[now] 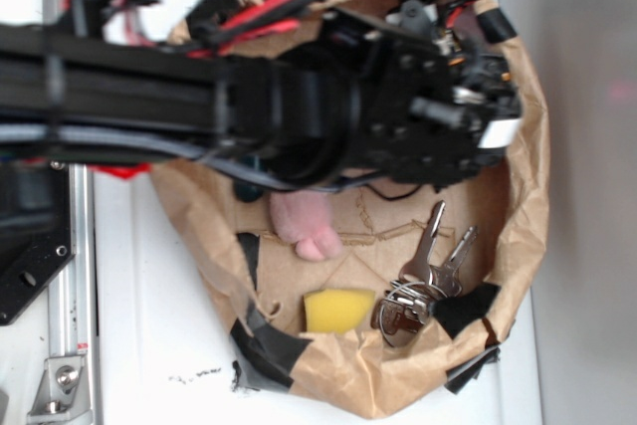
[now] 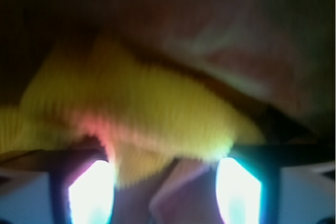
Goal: Grab the yellow cloth.
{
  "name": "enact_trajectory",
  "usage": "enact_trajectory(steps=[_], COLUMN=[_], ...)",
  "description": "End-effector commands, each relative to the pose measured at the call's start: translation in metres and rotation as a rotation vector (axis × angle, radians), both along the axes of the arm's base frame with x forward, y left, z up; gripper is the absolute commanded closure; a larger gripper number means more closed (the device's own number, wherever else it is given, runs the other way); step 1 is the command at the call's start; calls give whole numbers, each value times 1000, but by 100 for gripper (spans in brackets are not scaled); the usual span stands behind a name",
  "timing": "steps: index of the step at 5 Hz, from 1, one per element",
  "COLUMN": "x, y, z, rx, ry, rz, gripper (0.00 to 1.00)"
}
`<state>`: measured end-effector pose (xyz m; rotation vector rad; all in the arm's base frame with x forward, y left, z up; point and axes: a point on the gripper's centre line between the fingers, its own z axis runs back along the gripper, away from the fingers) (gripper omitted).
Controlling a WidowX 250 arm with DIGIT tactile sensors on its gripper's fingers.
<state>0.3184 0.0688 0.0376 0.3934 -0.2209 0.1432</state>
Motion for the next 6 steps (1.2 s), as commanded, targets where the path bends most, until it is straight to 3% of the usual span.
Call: enact_trajectory(steps=[1, 2, 4, 5, 6], x=[0, 1, -18, -22, -4], y=[-1, -5, -18, -21, -11], z=[2, -4, 34, 53, 45], rx=[40, 62, -22, -26, 10], ry=[6, 24, -34, -72, -48], rz=[-53, -79, -272, -355, -387], gripper=[100, 100, 100, 100, 100])
